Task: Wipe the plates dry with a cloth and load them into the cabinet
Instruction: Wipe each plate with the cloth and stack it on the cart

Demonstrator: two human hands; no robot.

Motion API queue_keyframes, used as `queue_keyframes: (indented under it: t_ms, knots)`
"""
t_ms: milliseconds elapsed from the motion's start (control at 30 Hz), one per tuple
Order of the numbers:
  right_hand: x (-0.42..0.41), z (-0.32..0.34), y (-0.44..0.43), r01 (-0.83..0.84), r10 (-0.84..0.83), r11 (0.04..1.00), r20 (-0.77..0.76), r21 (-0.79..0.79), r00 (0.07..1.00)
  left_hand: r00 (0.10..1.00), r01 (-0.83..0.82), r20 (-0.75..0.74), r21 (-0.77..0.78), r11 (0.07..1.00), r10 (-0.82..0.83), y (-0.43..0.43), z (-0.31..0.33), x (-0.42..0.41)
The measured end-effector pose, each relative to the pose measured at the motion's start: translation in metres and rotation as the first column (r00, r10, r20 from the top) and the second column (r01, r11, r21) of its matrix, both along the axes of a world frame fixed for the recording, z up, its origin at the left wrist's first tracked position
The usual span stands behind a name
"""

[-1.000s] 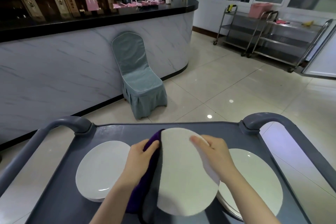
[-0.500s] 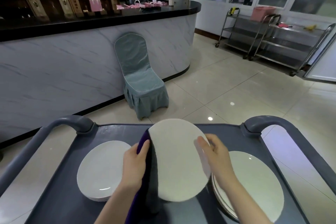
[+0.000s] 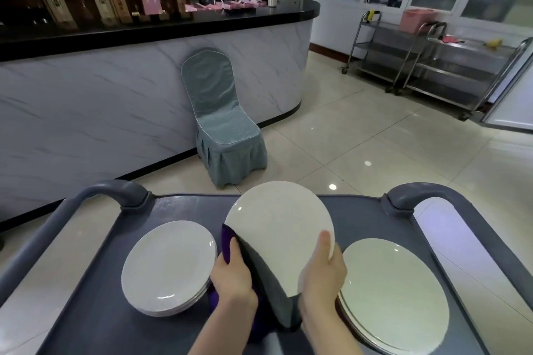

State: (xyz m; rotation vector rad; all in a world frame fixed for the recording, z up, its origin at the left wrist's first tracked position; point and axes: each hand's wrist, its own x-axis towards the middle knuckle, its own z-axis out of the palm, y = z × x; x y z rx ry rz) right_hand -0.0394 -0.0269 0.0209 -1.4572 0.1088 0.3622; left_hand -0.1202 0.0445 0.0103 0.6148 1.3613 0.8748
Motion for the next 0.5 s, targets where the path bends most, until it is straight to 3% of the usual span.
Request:
queue_keyframes:
  t_ms: [67,167,200,233,267,300,333,367,433,500]
  knots:
    - [-0.004,-0.01,-0.009,-0.133,0.134,0.99,0.009,-0.04,0.991,0.999,0.044,-0.026,0.027,0.999,-0.043,0.011,0.0,-0.005]
    - [0.014,-0.01,-0.037,-0.412,0.456,0.888,0.282,-0.202,0.844,0.987,0.142,-0.083,0.055,0.988,-0.138,0.035,0.002,-0.019]
    - [0.02,-0.007,-0.047,-0.456,0.547,0.836,0.399,-0.305,0.736,0.981,0.174,-0.093,0.059,0.983,-0.168,0.042,0.004,-0.022]
    - [0.027,-0.004,-0.054,-0.446,0.636,0.772,0.532,-0.453,0.559,0.974,0.209,-0.102,0.064,0.976,-0.202,0.049,0.007,-0.023]
    - [0.034,-0.002,-0.058,-0.373,0.724,0.688,0.624,-0.623,0.293,0.964,0.246,-0.117,0.067,0.967,-0.237,0.054,0.009,-0.025]
    - [0.04,-0.003,-0.061,-0.227,0.757,0.634,0.653,-0.739,-0.013,0.952,0.286,-0.134,0.068,0.956,-0.275,0.058,0.013,-0.025]
    - [0.045,-0.003,-0.061,-0.095,0.754,0.602,0.603,-0.793,-0.262,0.935,0.332,-0.154,0.066,0.941,-0.319,0.062,0.017,-0.025]
    - [0.047,-0.001,-0.06,0.0,0.746,0.578,0.528,-0.816,-0.405,0.915,0.379,-0.174,0.062,0.923,-0.364,0.065,0.021,-0.025]
    - [0.05,0.004,-0.053,0.065,0.742,0.558,0.462,-0.827,-0.486,0.877,0.455,-0.206,0.063,0.888,-0.435,0.066,0.031,-0.022]
    - [0.048,0.011,-0.048,0.046,0.741,0.567,0.485,-0.822,-0.464,0.878,0.468,-0.147,0.059,0.882,-0.456,0.066,0.038,-0.02]
